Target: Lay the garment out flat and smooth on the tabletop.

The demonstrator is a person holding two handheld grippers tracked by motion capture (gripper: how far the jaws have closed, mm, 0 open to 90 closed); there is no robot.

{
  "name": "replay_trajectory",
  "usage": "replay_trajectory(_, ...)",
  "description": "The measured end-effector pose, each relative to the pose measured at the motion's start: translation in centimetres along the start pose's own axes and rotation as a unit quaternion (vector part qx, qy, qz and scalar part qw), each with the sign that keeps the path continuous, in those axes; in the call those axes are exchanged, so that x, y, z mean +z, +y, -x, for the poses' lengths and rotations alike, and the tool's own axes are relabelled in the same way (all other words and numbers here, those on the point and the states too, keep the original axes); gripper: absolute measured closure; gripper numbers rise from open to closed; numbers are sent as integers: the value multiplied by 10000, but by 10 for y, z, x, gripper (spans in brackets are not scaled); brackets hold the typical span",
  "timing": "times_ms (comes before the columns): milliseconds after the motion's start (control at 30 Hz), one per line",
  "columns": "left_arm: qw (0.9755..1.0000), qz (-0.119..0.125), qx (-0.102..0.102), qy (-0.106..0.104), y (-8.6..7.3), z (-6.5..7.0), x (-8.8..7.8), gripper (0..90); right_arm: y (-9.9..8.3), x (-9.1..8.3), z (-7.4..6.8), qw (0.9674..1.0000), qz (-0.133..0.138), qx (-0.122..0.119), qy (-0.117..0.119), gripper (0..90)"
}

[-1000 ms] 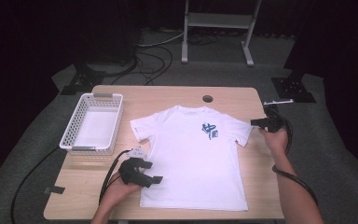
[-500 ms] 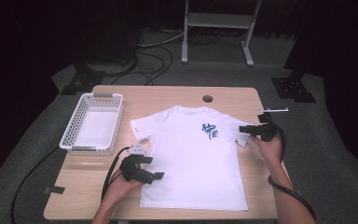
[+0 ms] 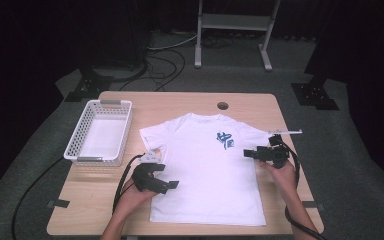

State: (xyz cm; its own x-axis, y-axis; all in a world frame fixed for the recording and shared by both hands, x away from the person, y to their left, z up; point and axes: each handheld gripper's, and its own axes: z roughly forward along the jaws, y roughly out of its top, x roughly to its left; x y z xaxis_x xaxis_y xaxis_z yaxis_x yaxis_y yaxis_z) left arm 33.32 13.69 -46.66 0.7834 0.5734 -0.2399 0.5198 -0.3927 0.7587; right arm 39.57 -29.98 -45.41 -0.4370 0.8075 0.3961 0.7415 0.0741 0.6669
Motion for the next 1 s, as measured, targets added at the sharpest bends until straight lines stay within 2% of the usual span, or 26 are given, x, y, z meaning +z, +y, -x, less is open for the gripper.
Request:
replay_trajectory(233, 10000, 0, -3, 20, 0, 1, 1, 84, -19, -8, -11, 9999, 38, -137, 82, 178)
replay_trajectory(700, 9999, 41, 38, 116, 0, 2, -5, 84, -49, -27, -15, 9996, 116, -205, 132, 178)
replay_trajectory(1000, 9998, 38, 31, 175, -6, 3, -11, 84, -69, -39, -14, 9997, 201, -93, 129, 178)
